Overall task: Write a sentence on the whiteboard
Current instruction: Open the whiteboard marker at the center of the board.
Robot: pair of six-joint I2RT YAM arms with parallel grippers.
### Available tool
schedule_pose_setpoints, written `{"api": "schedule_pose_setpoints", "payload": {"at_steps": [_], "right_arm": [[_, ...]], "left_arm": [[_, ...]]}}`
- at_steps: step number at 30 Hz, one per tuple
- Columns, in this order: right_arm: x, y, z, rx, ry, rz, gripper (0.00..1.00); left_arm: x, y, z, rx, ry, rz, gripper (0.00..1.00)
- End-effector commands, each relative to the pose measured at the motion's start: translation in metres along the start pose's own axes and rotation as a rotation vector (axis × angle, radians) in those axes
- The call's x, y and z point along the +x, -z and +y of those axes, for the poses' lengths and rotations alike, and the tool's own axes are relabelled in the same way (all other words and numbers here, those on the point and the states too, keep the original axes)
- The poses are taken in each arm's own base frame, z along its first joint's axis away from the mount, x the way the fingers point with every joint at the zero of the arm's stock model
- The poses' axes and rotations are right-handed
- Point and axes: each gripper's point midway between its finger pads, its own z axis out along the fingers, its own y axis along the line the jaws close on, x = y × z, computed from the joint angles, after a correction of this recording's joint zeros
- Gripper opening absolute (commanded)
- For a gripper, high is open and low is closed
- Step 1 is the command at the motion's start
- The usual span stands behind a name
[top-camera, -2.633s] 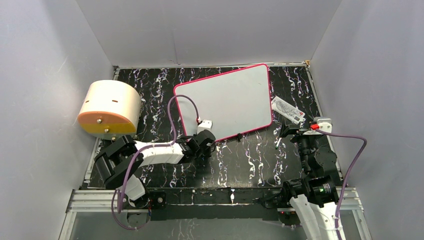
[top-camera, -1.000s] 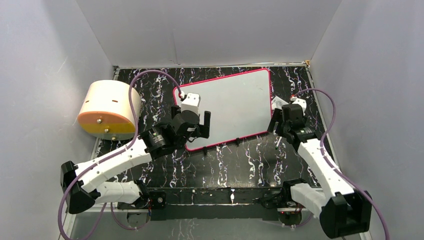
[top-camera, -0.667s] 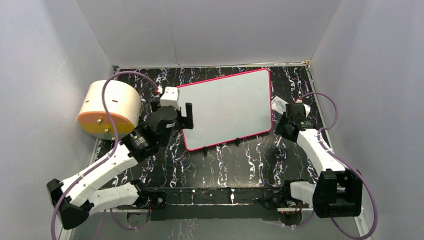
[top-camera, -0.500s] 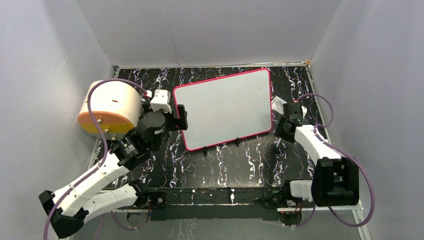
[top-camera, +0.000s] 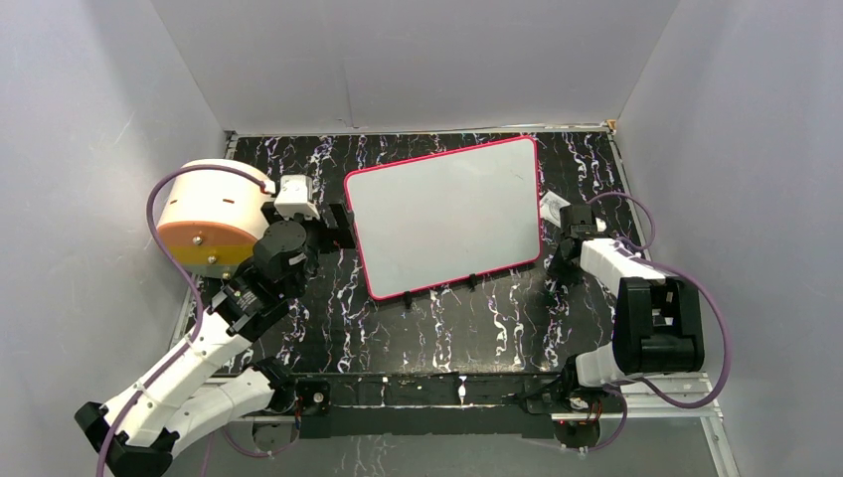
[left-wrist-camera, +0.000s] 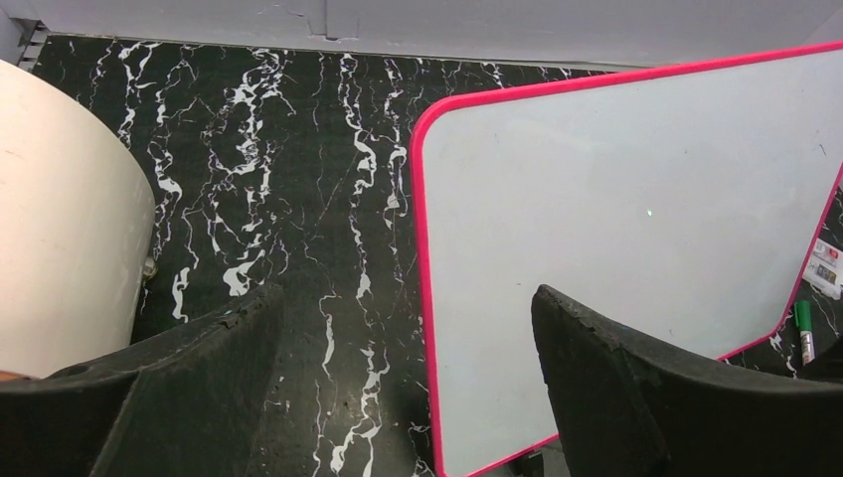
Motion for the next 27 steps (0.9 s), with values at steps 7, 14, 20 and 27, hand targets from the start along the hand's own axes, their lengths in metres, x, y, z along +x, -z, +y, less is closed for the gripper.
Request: {"api": "schedule_pose_setpoints", "payload": {"at_steps": [7, 14, 20, 27], "right_arm": [[-0.005, -0.012, -0.001, -0.001, -0.037, 0.011, 0.1], [-0.019, 0.008, -0.004, -0.004, -0.031, -0.052, 0.0], [-0.031, 0.044, 0.01, -0.134, 0.007, -0.135, 0.0], [-0.039, 0.106, 0.051, -0.399, 0.117, -0.264, 0.0]], "left_arm": [[-0.003, -0.006, -0.001, 0.053, 0.074, 0.0, 0.9], [0.005, -0.01, -0.014, 0.14, 0.077, 0.041, 0.88], [0.008, -0.01, -0.029, 0.223, 0.062, 0.065, 0.88], [0.011, -0.012, -0.056, 0.338, 0.093, 0.124, 0.87]]}}
